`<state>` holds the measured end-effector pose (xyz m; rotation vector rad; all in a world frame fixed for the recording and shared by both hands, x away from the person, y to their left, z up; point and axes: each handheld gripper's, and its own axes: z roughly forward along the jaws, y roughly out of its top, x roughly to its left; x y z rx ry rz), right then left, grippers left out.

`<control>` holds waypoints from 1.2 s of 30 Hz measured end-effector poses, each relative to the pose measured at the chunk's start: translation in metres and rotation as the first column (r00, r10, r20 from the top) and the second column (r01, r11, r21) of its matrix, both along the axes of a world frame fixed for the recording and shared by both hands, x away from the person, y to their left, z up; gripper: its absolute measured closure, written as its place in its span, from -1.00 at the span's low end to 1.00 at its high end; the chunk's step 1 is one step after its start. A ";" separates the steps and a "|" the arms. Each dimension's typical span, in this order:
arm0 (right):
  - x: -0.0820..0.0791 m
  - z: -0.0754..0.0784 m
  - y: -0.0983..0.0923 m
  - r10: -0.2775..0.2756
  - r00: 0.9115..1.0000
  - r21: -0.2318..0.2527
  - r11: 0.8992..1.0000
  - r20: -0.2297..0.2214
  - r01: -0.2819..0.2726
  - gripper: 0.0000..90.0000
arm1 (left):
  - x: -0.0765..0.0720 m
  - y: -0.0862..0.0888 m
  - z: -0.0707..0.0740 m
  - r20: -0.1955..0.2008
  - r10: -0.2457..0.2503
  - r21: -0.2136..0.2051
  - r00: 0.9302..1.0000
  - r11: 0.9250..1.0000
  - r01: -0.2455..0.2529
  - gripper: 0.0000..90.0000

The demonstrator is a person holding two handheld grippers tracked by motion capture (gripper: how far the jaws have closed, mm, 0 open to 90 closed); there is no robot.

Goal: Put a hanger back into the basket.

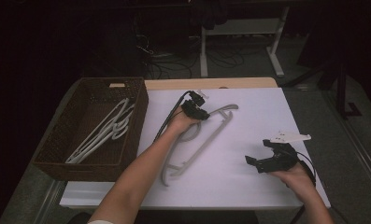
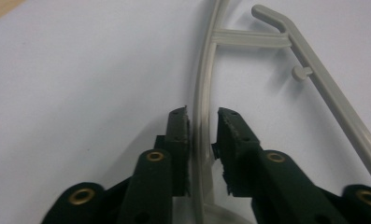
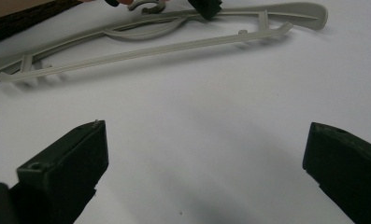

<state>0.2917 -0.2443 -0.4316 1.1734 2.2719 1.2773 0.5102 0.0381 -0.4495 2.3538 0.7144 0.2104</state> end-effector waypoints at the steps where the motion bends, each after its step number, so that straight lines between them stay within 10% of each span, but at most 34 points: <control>1: 0.000 0.000 0.000 0.000 1.000 0.001 1.000 0.001 0.000 -1.00 | 0.000 -0.001 -0.001 -0.002 -0.001 0.005 1.000 1.000 0.001 0.72; 16: -0.001 0.000 0.001 0.001 1.000 -0.002 1.000 0.002 -0.001 -1.00 | -0.023 -0.037 -0.002 -0.042 -0.129 -0.033 0.991 0.991 0.127 0.82; 24: -0.001 0.000 0.001 0.004 1.000 -0.004 1.000 0.004 -0.004 -1.00 | -0.055 -0.083 -0.001 -0.048 -0.261 -0.023 0.964 0.965 0.260 0.81; 36: -0.001 0.000 0.002 0.003 1.000 -0.007 1.000 0.001 -0.003 -1.00 | -0.067 -0.031 0.035 -0.060 -0.138 -0.094 0.989 0.987 0.132 0.34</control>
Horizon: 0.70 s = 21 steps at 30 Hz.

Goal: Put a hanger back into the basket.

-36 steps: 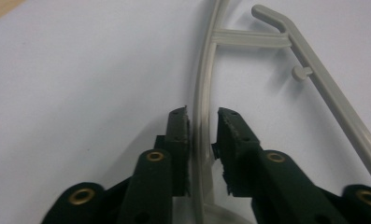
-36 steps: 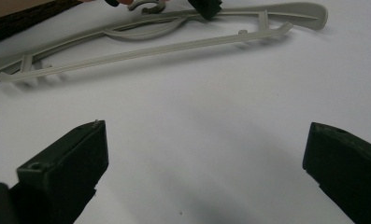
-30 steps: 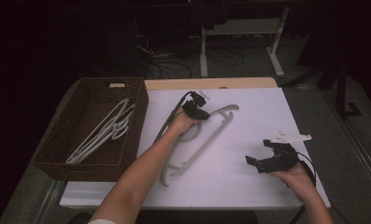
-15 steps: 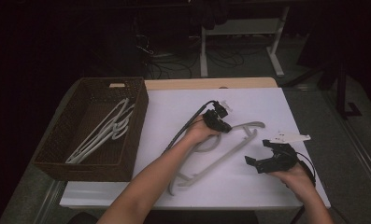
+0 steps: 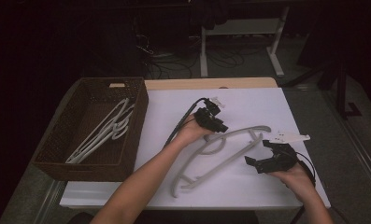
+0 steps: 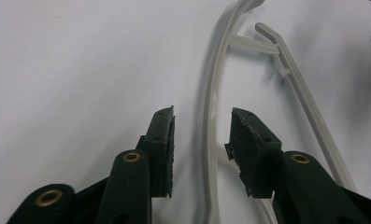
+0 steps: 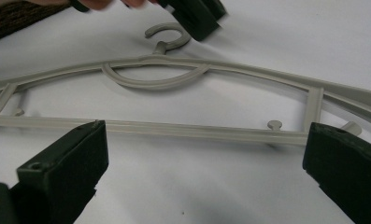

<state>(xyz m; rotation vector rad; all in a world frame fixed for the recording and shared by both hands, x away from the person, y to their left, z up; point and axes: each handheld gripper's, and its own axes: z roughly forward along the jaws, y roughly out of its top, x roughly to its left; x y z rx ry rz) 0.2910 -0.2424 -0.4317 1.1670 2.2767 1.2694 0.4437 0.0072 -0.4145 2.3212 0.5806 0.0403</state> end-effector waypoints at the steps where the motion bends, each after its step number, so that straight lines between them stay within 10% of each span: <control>1: 0.000 0.000 0.000 0.000 1.000 -0.002 1.000 0.001 0.000 -1.00 | -0.003 0.007 0.003 -0.003 0.015 0.001 1.000 1.000 -0.015 0.32; 21: 0.000 -0.001 0.003 -0.006 1.000 -0.024 1.000 0.000 0.006 -1.00 | -0.095 0.096 -0.012 -0.051 0.063 0.037 0.997 0.997 -0.061 0.29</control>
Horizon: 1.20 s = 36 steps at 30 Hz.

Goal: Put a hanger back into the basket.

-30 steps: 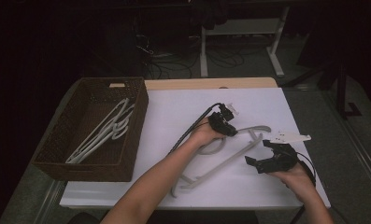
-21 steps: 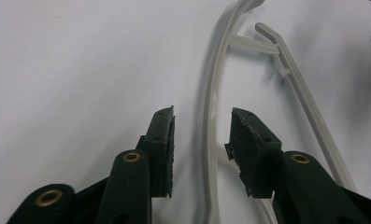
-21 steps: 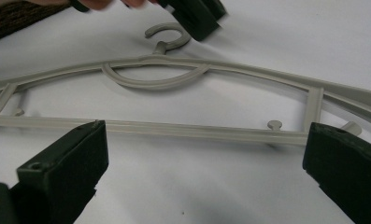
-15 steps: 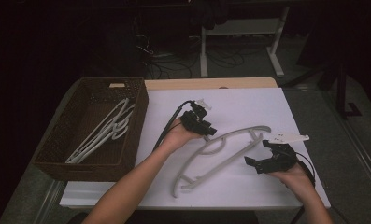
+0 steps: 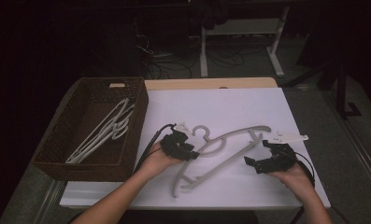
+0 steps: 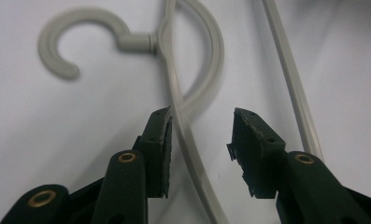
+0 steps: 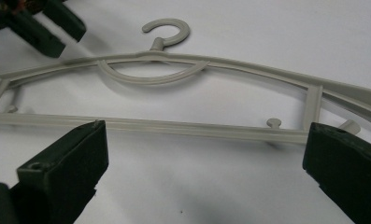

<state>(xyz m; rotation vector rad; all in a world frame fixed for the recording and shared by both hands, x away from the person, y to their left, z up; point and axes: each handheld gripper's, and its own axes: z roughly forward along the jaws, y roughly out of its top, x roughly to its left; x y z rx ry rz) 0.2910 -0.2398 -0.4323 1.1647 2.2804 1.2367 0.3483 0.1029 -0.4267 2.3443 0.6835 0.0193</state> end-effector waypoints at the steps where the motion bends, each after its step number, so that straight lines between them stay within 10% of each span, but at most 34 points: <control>1: 0.000 0.000 0.000 -0.001 1.000 -0.001 1.000 -0.002 0.001 -1.00 | -0.003 0.001 -0.003 -0.003 0.003 0.003 1.000 1.000 -0.003 0.29; 21: 0.000 0.000 0.000 0.000 1.000 -0.001 1.000 -0.002 0.000 -1.00 | -0.012 0.003 -0.019 0.046 0.030 0.087 0.998 0.996 -0.034 0.65; 36: 0.000 0.000 -0.001 -0.001 1.000 0.001 1.000 -0.003 0.001 -1.00 | 0.040 0.027 -0.018 0.076 0.155 0.118 0.985 0.980 -0.163 0.79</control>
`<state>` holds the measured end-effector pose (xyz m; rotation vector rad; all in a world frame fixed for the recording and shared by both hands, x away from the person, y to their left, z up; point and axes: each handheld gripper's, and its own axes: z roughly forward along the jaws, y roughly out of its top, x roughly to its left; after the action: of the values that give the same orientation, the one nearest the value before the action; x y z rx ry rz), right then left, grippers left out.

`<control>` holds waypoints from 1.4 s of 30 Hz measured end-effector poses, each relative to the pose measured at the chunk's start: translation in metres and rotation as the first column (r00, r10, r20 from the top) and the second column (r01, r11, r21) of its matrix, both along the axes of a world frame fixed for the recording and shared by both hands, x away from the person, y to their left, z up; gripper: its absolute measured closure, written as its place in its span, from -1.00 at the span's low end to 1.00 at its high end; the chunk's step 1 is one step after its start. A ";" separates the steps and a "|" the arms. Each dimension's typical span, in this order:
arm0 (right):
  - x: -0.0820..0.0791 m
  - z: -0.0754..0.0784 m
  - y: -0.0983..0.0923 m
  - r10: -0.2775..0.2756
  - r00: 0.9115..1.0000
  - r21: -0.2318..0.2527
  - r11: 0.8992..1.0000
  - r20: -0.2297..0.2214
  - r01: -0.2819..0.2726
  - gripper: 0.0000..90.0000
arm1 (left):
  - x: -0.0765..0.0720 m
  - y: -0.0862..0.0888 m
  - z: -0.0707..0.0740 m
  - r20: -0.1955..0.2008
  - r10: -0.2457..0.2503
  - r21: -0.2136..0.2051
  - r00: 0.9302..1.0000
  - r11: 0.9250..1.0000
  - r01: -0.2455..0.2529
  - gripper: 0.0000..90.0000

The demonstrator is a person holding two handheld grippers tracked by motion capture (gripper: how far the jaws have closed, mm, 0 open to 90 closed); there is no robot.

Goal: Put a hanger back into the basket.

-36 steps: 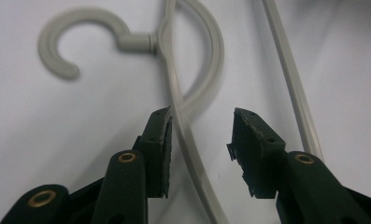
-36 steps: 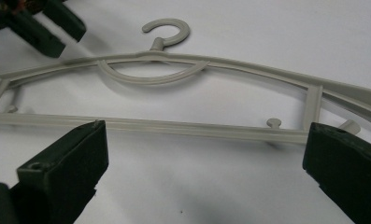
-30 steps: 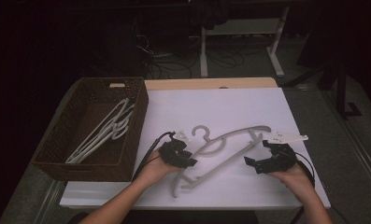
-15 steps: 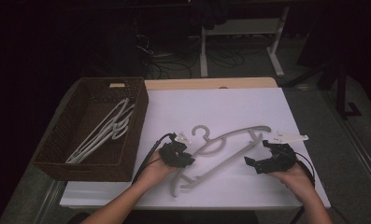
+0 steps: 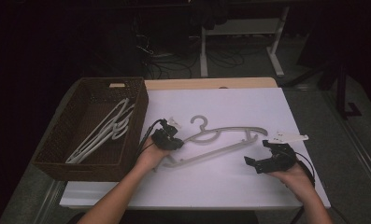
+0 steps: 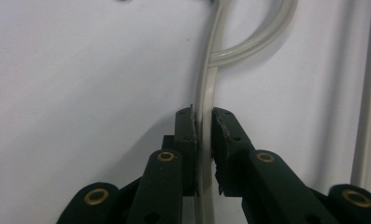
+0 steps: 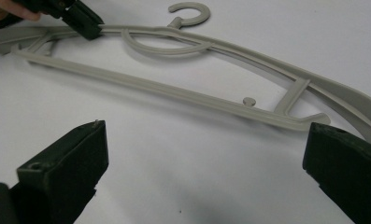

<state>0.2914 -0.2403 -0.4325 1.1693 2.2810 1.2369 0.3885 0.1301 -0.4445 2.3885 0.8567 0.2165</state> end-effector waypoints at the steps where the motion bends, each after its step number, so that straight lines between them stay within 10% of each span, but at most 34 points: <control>1: 0.000 0.000 0.000 0.000 1.000 0.000 1.000 0.000 0.000 -1.00 | 0.002 0.000 0.000 0.003 0.004 -0.004 1.000 1.000 -0.004 0.78; 8: 0.000 0.000 -0.001 -0.001 1.000 0.003 1.000 0.002 0.001 -1.00 | 0.002 0.000 0.001 0.014 0.023 -0.002 1.000 1.000 -0.023 0.51; 20: 0.010 0.009 -0.007 -0.032 0.999 0.011 0.999 0.012 0.032 -0.87 | -0.029 0.010 0.034 0.001 0.004 -0.198 1.000 0.980 -0.004 0.09; 32: 0.071 0.018 -0.012 -0.123 0.991 -0.050 0.991 -0.044 0.120 -0.06 | -0.074 0.008 0.023 -0.040 -0.121 -0.184 0.992 0.977 0.111 0.84; 42: 0.124 0.008 -0.009 -0.176 0.978 -0.169 0.973 -0.113 0.155 0.83 | -0.079 0.004 0.018 -0.046 -0.152 -0.178 0.987 0.974 0.142 0.66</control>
<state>0.4150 -0.2495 -0.4250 1.3815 2.2678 0.9260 0.3096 0.1339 -0.4266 2.2902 0.6911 0.0116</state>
